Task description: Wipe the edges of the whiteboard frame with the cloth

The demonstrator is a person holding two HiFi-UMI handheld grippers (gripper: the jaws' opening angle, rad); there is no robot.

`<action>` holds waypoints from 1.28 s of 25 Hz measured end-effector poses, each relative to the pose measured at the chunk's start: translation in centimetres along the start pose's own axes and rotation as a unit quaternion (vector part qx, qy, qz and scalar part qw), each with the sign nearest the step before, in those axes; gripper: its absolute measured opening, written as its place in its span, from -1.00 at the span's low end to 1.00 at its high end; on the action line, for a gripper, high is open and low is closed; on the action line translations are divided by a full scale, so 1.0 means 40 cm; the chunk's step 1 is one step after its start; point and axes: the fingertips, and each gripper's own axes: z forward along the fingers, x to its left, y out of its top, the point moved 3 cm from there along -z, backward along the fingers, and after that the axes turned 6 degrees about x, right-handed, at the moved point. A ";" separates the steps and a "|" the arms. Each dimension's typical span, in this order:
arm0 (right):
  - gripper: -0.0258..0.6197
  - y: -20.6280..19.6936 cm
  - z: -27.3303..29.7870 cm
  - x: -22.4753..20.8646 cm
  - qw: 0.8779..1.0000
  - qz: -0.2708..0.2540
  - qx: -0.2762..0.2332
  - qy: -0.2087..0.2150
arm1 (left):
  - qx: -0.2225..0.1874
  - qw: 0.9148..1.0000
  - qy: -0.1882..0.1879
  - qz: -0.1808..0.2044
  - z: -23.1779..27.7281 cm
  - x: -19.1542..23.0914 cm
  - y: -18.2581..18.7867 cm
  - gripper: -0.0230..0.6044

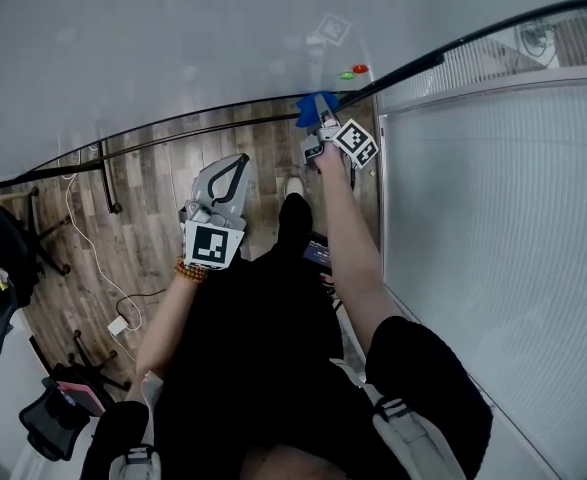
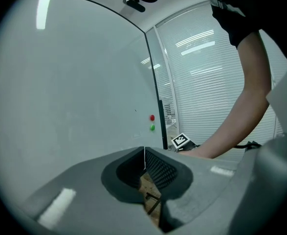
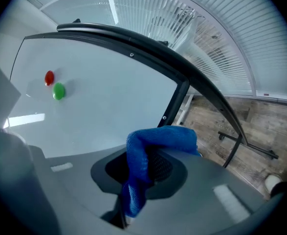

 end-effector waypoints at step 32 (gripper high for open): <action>-0.71 -0.063 0.028 0.057 0.997 0.007 -0.079 -0.007 | -0.078 0.995 -0.011 -0.057 0.095 0.186 0.017 -0.93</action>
